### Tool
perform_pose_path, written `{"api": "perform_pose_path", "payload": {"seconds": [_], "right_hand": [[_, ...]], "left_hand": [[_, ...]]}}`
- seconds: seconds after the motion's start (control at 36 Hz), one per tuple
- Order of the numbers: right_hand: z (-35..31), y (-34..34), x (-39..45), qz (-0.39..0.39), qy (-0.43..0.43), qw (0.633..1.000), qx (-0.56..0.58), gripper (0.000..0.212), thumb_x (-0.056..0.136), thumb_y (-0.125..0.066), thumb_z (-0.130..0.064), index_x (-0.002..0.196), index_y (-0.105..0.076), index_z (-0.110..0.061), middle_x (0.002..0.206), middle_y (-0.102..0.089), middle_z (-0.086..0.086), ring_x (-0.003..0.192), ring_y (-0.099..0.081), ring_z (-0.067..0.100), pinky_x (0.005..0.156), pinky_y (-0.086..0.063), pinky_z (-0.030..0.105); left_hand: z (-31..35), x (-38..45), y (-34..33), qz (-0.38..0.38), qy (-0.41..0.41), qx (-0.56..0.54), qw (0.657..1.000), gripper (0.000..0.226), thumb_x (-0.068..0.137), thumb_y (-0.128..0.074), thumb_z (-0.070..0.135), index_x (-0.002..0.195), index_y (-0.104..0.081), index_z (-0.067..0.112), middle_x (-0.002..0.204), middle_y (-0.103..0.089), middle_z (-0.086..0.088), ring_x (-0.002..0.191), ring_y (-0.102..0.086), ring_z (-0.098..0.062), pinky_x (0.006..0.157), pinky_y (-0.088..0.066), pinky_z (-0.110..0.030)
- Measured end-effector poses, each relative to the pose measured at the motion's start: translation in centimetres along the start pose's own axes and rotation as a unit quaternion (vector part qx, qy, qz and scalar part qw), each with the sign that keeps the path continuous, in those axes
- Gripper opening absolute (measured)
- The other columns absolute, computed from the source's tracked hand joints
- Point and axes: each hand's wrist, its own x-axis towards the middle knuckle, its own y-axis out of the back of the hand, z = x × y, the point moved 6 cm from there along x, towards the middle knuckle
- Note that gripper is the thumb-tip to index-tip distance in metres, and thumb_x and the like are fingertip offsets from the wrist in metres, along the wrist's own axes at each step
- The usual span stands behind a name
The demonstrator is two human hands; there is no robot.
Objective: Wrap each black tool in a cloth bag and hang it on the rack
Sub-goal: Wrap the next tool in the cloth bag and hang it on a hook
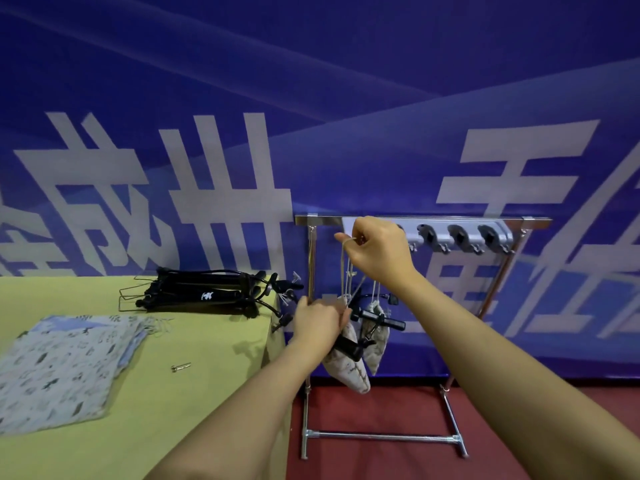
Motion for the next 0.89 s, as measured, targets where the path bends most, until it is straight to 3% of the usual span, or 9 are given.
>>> {"api": "perform_pose_path", "payload": {"seconds": [0.06,0.19,0.31,0.44,0.53,0.61,0.72,0.81,0.89], "right_hand": [[0.5,0.0,-0.4,-0.009,-0.013,1.000,0.007,0.038,0.078,-0.069,-0.028,0.057,-0.046,-0.006,0.051,-0.046,0.007,0.046,-0.041,0.025,0.041,-0.038,0.036],[1.8,-0.8,-1.3,-0.077,-0.069,0.994,0.019,0.038,0.081,-0.073,-0.030,0.061,-0.051,-0.007,0.058,-0.047,0.001,0.057,-0.049,0.027,0.052,-0.042,0.038],[3.2,-1.2,-2.2,-0.098,-0.123,0.987,0.021,0.038,0.080,-0.074,-0.030,0.064,-0.053,-0.003,0.057,-0.050,0.002,0.059,-0.050,0.026,0.054,-0.041,0.036],[3.7,-1.9,-3.2,-0.150,-0.143,0.978,-0.013,0.040,0.082,-0.072,-0.035,0.059,-0.048,-0.013,0.050,-0.040,-0.008,0.058,-0.046,0.020,0.056,-0.032,0.029],[4.8,-2.3,-4.3,-0.164,-0.186,0.968,-0.027,0.042,0.082,-0.070,-0.035,0.056,-0.046,-0.014,0.048,-0.042,-0.006,0.058,-0.048,0.023,0.056,-0.038,0.033],[6.0,-2.4,-5.6,-0.174,-0.205,0.962,-0.051,0.050,0.082,-0.069,-0.029,0.051,-0.031,-0.019,0.048,-0.037,-0.003,0.056,-0.041,0.024,0.052,-0.029,0.031],[8.0,-2.2,-7.8,-0.186,-0.238,0.951,-0.065,0.039,0.082,-0.063,-0.016,0.058,-0.032,-0.015,0.055,-0.037,0.000,0.059,-0.038,0.026,0.049,-0.021,0.030],[9.9,-2.0,-9.0,-0.200,-0.240,0.947,-0.069,0.022,0.082,-0.056,-0.009,0.068,-0.039,-0.010,0.066,-0.041,0.000,0.064,-0.039,0.027,0.050,-0.023,0.032],[12.7,-2.1,-9.9,-0.218,-0.255,0.941,-0.052,0.022,0.089,-0.057,-0.013,0.074,-0.041,-0.011,0.069,-0.036,-0.005,0.066,-0.037,0.024,0.057,-0.029,0.037]], "left_hand": [[-0.1,-0.2,-0.8,-0.032,0.029,0.012,0.999,0.039,0.100,-0.030,0.040,0.104,-0.062,0.018,0.095,-0.069,-0.005,0.099,-0.059,-0.026,0.095,-0.024,-0.037],[-0.3,-0.1,-2.5,-0.108,0.041,-0.077,0.990,0.036,0.096,-0.040,0.046,0.110,-0.062,0.021,0.105,-0.069,-0.009,0.103,-0.061,-0.028,0.096,-0.034,-0.037],[-0.5,0.3,-2.6,-0.163,0.034,-0.241,0.956,0.021,0.091,-0.057,0.028,0.103,-0.063,0.013,0.100,-0.068,-0.010,0.096,-0.064,-0.028,0.080,-0.050,-0.034],[0.2,1.7,-2.1,-0.192,0.020,-0.301,0.934,0.018,0.089,-0.059,0.017,0.104,-0.065,0.011,0.097,-0.069,-0.012,0.084,-0.065,-0.024,0.079,-0.053,-0.036],[1.2,2.7,-0.9,-0.168,0.012,-0.328,0.930,0.019,0.091,-0.057,0.020,0.095,-0.067,0.005,0.078,-0.065,-0.014,0.068,-0.056,-0.021,0.064,-0.045,-0.032],[1.7,3.9,-0.4,-0.154,0.018,-0.339,0.928,0.019,0.089,-0.057,0.017,0.079,-0.065,0.003,0.067,-0.060,-0.011,0.069,-0.055,-0.023,0.058,-0.040,-0.030],[2.9,4.5,-1.6,-0.177,0.000,-0.314,0.933,0.036,0.090,-0.057,0.022,0.055,-0.050,0.014,0.054,-0.048,-0.004,0.054,-0.043,-0.016,0.050,-0.031,-0.026],[4.1,4.7,-2.8,-0.188,-0.002,-0.329,0.925,0.029,0.092,-0.053,0.018,0.064,-0.059,0.011,0.063,-0.059,-0.008,0.053,-0.048,-0.014,0.054,-0.037,-0.026],[5.2,5.5,-4.2,-0.178,0.026,-0.368,0.912,0.029,0.092,-0.050,0.019,0.070,-0.066,0.010,0.072,-0.072,-0.008,0.064,-0.064,-0.019,0.068,-0.052,-0.028]]}}
